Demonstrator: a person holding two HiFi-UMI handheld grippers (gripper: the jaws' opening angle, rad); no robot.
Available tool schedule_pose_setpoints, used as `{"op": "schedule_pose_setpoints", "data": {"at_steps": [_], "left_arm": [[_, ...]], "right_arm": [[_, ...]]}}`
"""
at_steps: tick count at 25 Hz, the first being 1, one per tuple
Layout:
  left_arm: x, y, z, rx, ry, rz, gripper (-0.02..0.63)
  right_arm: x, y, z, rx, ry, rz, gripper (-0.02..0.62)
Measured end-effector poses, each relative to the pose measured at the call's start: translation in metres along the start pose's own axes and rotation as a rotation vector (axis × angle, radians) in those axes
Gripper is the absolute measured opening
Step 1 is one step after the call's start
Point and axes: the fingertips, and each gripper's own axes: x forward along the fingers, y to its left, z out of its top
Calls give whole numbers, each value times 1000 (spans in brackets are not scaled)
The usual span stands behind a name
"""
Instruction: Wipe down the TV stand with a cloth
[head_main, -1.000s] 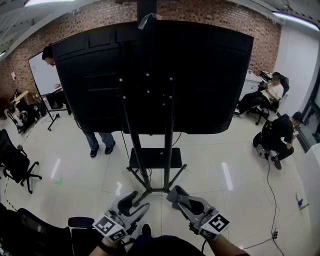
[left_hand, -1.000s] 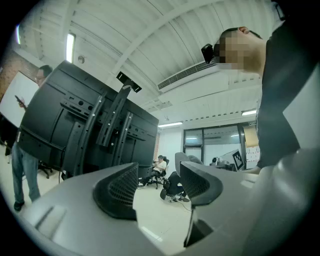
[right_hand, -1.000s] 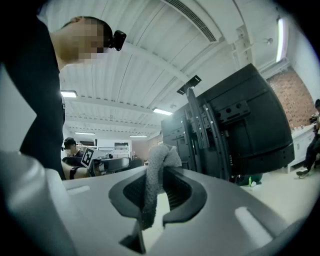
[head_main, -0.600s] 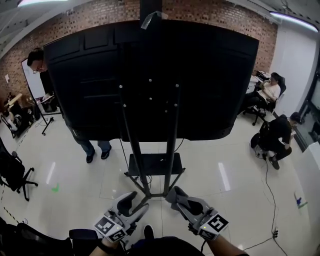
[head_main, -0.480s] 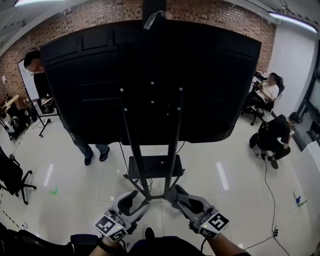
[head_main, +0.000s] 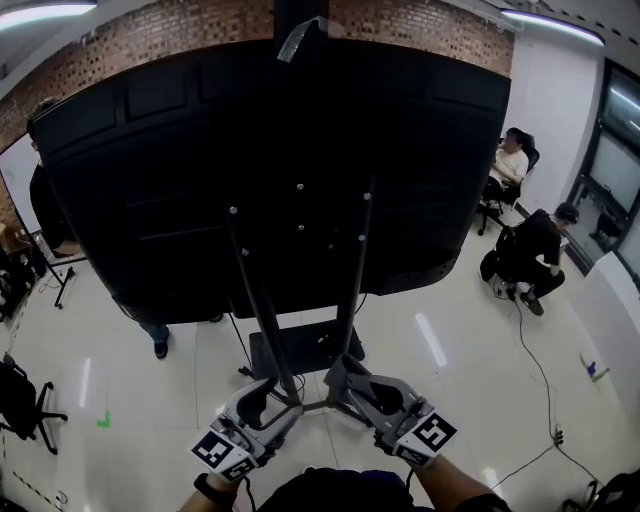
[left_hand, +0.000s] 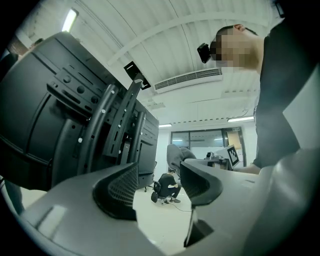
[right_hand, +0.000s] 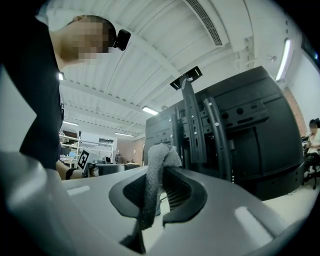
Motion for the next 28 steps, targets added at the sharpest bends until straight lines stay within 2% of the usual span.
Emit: {"op": "schedule_pose_setpoints", "data": {"at_steps": [7, 13, 23, 28], "left_arm": [[14, 14, 17, 27, -31, -21, 283], [34, 16, 44, 98, -70, -14, 282], [80, 9, 86, 209, -124, -37, 282], [107, 4, 103, 260, -136, -55, 282]], "right_arm": [[13, -30, 18, -59, -33, -51, 49], [18, -59, 50, -133, -68, -52, 49], [28, -125, 135, -377, -118, -126, 52], [44, -151, 166, -527, -74, -163, 55]]}}
